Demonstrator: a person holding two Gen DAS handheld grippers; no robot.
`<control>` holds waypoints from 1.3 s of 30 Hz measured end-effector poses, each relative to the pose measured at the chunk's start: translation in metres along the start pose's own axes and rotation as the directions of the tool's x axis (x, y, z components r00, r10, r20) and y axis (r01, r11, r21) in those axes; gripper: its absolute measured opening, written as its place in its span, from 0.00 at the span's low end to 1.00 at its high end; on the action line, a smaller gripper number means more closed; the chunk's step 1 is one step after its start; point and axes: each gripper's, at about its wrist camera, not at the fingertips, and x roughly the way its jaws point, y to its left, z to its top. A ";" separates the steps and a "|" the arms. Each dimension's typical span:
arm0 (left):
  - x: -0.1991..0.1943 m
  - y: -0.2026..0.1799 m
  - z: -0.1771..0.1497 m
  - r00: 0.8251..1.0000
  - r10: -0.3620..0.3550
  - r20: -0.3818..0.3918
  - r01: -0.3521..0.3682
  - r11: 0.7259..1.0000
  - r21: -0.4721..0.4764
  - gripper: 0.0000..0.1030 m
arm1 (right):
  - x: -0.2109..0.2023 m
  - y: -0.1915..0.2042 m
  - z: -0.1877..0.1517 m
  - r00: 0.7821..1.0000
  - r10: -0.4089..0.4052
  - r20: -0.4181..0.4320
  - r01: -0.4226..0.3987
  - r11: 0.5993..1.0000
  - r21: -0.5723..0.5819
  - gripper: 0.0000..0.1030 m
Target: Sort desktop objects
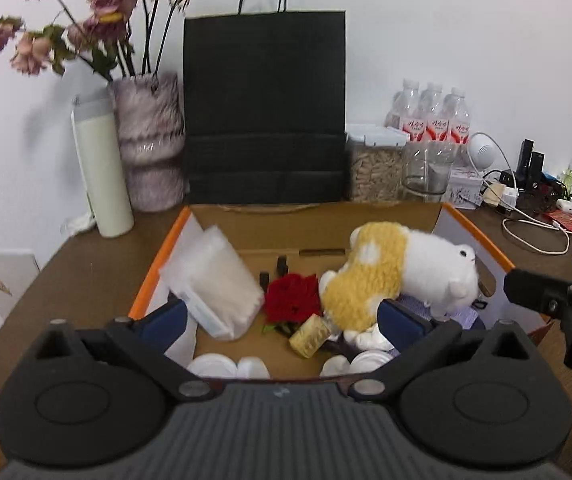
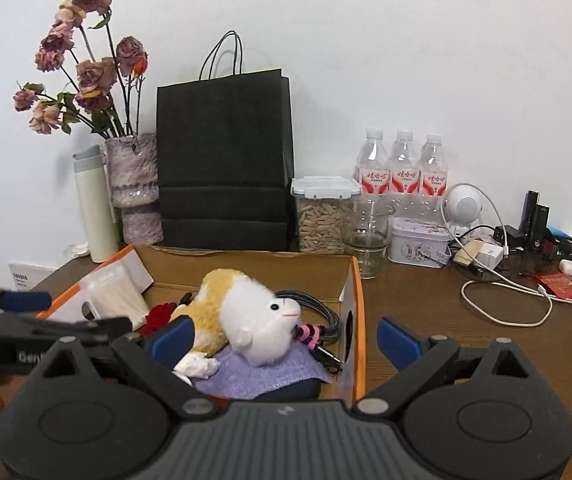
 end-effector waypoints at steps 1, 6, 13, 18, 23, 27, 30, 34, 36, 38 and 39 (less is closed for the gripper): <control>-0.001 0.003 -0.002 1.000 0.001 -0.001 -0.001 1.000 -0.005 1.00 | 0.001 0.001 0.000 1.000 0.006 -0.002 -0.006 1.000 0.002 0.95; -0.001 0.008 -0.007 1.000 0.005 -0.014 -0.005 1.000 -0.017 1.00 | 0.003 0.007 -0.007 1.000 0.012 -0.023 -0.012 1.000 -0.007 0.95; -0.005 0.013 -0.011 1.000 0.008 -0.029 -0.009 1.000 -0.025 1.00 | 0.001 0.013 -0.014 0.999 0.020 -0.040 -0.020 1.000 -0.012 0.95; -0.010 0.019 -0.019 0.999 0.010 -0.043 -0.012 0.999 -0.038 1.00 | -0.001 0.018 -0.021 0.998 0.029 -0.058 -0.031 0.999 -0.020 0.95; -0.013 0.027 -0.029 0.998 0.015 -0.065 -0.018 0.999 -0.048 1.00 | -0.001 0.022 -0.031 0.995 0.038 -0.088 -0.040 0.999 -0.031 0.95; -0.017 0.031 -0.042 0.996 0.011 -0.090 -0.015 0.999 -0.041 1.00 | 0.000 0.028 -0.042 0.991 0.051 -0.126 -0.056 0.998 -0.036 0.95; -0.017 0.034 -0.053 0.994 0.005 -0.112 -0.009 0.999 -0.034 1.00 | 0.004 0.033 -0.051 0.986 0.053 -0.160 -0.061 0.997 -0.051 0.95; -0.008 0.036 -0.072 0.985 0.004 -0.171 -0.011 0.999 -0.041 1.00 | 0.013 0.038 -0.064 0.976 0.052 -0.212 -0.064 0.997 -0.053 0.95; -0.002 0.036 -0.081 0.980 0.009 -0.196 -0.018 0.999 -0.043 1.00 | 0.018 0.039 -0.071 0.971 0.048 -0.236 -0.061 0.997 -0.047 0.95; -0.001 0.033 -0.091 0.987 0.036 -0.156 -0.040 0.999 -0.021 1.00 | 0.028 0.041 -0.081 0.961 0.039 -0.272 -0.051 0.998 -0.039 0.95; -0.002 0.034 -0.092 0.987 0.036 -0.158 -0.042 0.998 -0.037 1.00 | 0.033 0.043 -0.087 0.956 0.026 -0.291 -0.040 0.998 -0.044 1.00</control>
